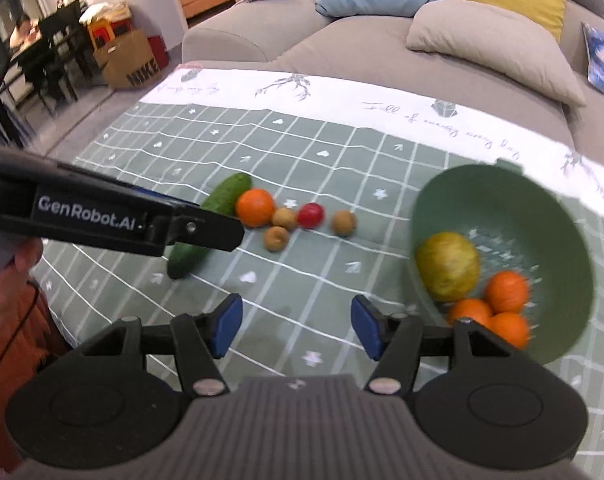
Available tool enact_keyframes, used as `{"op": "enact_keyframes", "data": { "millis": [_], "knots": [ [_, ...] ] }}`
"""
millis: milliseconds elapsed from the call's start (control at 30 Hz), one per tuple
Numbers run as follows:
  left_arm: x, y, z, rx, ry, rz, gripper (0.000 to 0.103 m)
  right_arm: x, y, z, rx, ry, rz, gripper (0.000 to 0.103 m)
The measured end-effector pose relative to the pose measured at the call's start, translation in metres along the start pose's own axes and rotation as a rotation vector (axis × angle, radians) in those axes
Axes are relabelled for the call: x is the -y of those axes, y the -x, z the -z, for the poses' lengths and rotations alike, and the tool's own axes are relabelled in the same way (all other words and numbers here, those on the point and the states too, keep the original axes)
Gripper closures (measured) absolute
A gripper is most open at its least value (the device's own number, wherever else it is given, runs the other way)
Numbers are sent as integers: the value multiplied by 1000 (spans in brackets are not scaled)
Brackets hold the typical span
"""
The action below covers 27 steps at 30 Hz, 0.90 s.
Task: Organize fruits
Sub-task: 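Withdraw both tools from the colander back toward the remaining fruit, then grasp the last orange with the left tool while the right tool grasps a longan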
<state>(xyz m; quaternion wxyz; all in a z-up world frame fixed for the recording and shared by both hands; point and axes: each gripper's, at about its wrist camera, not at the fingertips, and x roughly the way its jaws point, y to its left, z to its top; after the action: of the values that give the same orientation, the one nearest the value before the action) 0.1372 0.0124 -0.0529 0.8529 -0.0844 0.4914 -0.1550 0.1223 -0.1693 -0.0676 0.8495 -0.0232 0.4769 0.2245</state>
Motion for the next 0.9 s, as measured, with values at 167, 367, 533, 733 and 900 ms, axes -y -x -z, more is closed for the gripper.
{"op": "enact_keyframes", "data": {
  "millis": [167, 367, 533, 733, 900],
  "knots": [
    [-27, 0, 15, 38, 33, -17, 54, -17, -21, 10, 50, -25, 14, 46],
    [-40, -10, 21, 80, -3, -82, 54, -24, -39, 15, 85, -44, 17, 54],
    [-43, -25, 17, 93, -64, -121, 54, -26, -49, 6, 112, -6, 59, 61],
    [-41, -48, 10, 73, -199, -159, 54, -19, -69, -6, 98, 56, 89, 67],
    [-41, -65, 5, 54, -303, -209, 54, -17, -86, -15, 90, 171, 177, 71]
  ]
}}
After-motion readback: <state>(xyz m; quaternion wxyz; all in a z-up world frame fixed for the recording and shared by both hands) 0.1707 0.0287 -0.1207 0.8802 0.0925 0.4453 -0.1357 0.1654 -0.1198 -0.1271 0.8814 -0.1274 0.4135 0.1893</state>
